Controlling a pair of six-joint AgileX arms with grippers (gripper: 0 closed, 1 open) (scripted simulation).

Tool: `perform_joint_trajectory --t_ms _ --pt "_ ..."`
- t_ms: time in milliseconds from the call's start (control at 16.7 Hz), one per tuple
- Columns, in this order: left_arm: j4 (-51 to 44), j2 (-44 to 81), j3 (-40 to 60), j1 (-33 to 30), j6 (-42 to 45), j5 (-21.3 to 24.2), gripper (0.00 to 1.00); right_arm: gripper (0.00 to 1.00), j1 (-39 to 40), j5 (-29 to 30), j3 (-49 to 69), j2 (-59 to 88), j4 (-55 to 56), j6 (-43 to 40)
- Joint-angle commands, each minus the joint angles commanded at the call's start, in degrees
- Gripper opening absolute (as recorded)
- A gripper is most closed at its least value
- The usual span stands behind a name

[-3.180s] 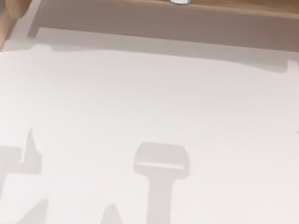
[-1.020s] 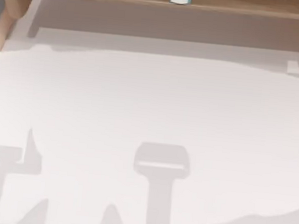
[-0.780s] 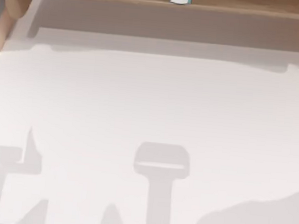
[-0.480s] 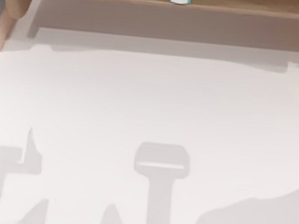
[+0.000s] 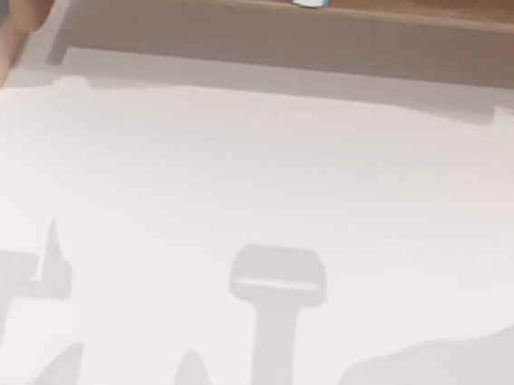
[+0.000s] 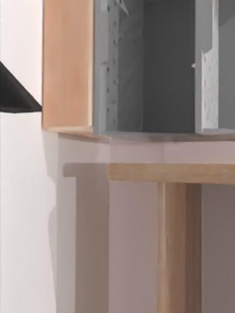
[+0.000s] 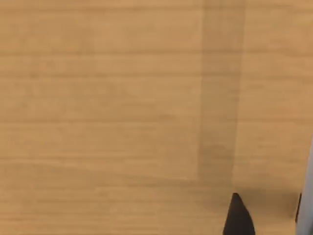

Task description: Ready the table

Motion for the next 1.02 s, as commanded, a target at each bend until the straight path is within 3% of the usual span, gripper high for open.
perform_joint_trajectory --t_ms 360,1020 --pt "0.0 0.0 0.0 0.0 0.0 0.0 1.00 0.98 0.0 0.0 0.0 0.0 0.0 0.0" --pt "0.0 0.0 0.0 0.0 0.0 0.0 1.00 1.00 -0.3 0.1 -2.1 0.1 -0.9 0.6"
